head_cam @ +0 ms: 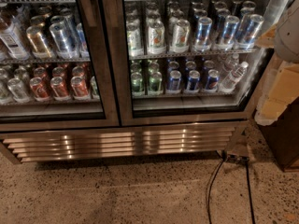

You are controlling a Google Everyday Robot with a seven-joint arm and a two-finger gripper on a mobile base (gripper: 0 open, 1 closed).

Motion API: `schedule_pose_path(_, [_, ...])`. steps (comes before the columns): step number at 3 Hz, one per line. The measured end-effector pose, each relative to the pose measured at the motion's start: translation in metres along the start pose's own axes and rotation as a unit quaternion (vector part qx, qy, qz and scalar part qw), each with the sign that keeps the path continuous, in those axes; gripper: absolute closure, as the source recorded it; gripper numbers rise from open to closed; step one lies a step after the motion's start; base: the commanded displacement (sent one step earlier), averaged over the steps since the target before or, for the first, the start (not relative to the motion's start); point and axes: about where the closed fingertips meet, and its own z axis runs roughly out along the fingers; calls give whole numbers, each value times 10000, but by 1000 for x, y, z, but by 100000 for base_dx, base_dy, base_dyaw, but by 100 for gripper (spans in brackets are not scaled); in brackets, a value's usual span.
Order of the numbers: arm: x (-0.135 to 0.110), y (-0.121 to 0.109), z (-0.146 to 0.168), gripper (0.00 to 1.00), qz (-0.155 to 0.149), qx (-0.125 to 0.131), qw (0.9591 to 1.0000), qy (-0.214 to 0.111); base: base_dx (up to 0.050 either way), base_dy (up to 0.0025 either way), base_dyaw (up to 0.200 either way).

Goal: Open left fridge door

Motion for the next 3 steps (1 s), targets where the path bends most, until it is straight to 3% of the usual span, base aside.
schedule_pose_path(1, [0,0,0,0,0,-1,10000,-1,0,0,0])
schedule_pose_path(2, [-34,0,2,0,-71,-220,9989,-403,0,0,0])
schedule_pose_path(3, [-69,-18,9,0,-257,-415,9884,-1438,0,0,0])
